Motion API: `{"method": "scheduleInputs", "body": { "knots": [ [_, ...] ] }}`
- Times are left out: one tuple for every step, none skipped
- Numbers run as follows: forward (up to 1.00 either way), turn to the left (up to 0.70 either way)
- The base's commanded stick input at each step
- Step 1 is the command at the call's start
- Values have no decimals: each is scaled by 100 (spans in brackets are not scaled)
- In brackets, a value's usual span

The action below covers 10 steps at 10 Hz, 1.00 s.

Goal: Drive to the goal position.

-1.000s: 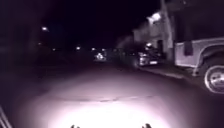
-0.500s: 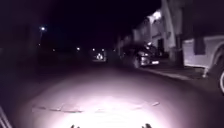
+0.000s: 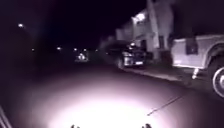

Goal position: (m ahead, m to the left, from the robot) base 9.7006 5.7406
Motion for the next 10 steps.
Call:
{"method": "scheduleInputs", "body": {
  "knots": [
    [70,0],
    [70,0],
    [70,0],
    [70,0],
    [70,0],
    [70,0],
    [70,0],
    [70,0],
    [70,0],
    [70,0]
  ]
}}
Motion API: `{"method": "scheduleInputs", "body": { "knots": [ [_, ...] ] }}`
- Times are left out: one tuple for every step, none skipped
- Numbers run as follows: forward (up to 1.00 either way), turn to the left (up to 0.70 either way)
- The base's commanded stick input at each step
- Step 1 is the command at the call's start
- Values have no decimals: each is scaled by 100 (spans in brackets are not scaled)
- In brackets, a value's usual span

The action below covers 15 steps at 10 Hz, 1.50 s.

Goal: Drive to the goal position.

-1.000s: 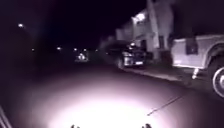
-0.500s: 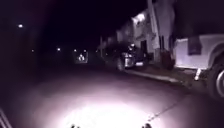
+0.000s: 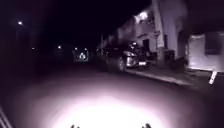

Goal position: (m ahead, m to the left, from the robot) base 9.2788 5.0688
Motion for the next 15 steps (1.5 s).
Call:
{"method": "scheduleInputs", "body": {
  "knots": [
    [70,0],
    [70,0],
    [70,0],
    [70,0],
    [70,16],
    [70,33],
    [70,27],
    [70,11],
    [70,0],
    [70,0],
    [70,0],
    [70,0],
    [70,0],
    [70,0],
    [70,0]
  ]
}}
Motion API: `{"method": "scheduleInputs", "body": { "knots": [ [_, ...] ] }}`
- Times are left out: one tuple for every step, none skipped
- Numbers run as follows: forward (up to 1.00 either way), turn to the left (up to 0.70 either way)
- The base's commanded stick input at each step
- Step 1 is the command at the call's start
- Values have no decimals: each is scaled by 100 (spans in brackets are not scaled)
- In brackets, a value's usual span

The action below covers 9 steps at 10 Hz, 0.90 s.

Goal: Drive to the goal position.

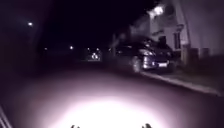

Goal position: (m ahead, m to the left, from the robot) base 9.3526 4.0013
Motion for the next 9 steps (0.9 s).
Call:
{"method": "scheduleInputs", "body": {
  "knots": [
    [70,0],
    [70,0],
    [70,0],
    [70,0],
    [70,0],
    [70,0],
    [70,0],
    [70,0],
    [70,0]
  ]
}}
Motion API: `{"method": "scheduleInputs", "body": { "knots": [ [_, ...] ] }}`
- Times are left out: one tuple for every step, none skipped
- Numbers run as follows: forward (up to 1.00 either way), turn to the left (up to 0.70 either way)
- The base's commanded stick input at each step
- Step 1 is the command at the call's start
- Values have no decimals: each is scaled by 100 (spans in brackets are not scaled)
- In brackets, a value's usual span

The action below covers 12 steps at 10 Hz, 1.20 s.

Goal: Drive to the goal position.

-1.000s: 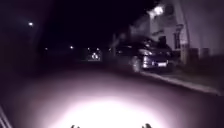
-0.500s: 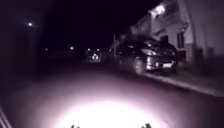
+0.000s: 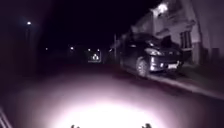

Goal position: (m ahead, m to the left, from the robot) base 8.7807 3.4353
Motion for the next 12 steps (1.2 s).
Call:
{"method": "scheduleInputs", "body": {
  "knots": [
    [70,0],
    [70,0],
    [70,0],
    [70,0],
    [70,0],
    [70,0],
    [70,9],
    [70,34],
    [70,35],
    [70,35],
    [70,19],
    [70,0]
  ]
}}
